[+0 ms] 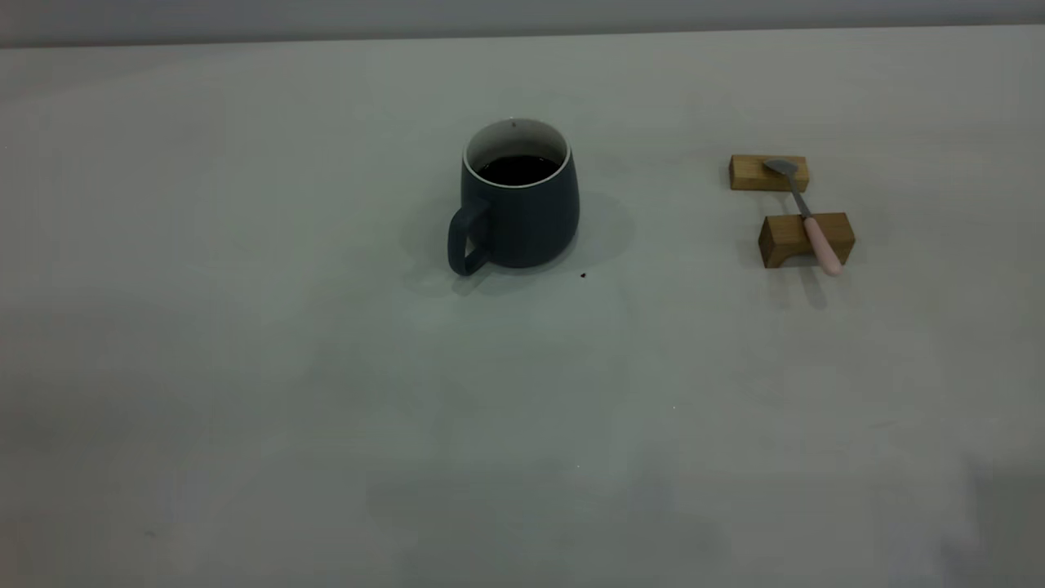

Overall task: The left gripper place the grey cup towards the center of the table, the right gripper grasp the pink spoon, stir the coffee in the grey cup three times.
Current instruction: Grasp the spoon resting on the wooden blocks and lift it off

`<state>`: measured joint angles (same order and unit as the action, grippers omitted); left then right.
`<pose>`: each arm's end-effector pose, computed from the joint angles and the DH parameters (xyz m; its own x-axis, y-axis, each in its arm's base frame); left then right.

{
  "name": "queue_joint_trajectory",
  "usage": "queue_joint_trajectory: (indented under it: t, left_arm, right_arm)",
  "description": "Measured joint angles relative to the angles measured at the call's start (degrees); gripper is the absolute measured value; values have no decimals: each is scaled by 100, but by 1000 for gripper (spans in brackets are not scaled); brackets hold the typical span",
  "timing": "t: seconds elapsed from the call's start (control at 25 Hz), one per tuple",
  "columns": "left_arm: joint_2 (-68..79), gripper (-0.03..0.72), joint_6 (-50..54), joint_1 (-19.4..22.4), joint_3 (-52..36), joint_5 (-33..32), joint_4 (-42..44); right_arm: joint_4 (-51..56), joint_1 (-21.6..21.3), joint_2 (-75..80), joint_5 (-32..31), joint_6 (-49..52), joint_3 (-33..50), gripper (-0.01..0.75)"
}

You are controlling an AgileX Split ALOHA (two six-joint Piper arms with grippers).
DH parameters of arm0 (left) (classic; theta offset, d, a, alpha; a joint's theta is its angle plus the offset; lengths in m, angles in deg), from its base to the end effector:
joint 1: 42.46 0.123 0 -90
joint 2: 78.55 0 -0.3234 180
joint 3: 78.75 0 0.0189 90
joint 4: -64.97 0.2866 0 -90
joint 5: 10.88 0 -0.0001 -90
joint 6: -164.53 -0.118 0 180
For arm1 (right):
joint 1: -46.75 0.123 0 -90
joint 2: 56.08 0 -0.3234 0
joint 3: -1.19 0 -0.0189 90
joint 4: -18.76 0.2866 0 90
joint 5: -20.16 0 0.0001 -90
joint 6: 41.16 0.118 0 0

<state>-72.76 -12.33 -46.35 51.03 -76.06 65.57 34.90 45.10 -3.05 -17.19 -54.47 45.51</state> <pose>0.0063 0.0007 0.2703 -0.5190 -0.0152 -0.8546 0.0336 0.9987 -0.0382 0.1768 0.0148 0.2832 -0.6887 0.0137 -0.7249 -0.0980 0.9889 0.1118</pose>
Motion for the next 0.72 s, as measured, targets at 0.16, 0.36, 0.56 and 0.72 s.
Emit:
queue_joint_trajectory:
  t: [0.16,0.36,0.56,0.72]
  left_arm:
    - [0,569,0,0,0,0,0]
    - [0,569,0,0,0,-4,0]
    - [0,569,0,0,0,-4,0]
    - [0,569,0,0,0,-4,0]
  right_arm:
    - [582,0,1565,344,-769,-181,580]
    - [978,0,3217,371,-1147,-640,580]
    - [1181,122,4546,364,-1296,-1125,580]
    - [1216,487,5564,331,-1263,-1660,573]
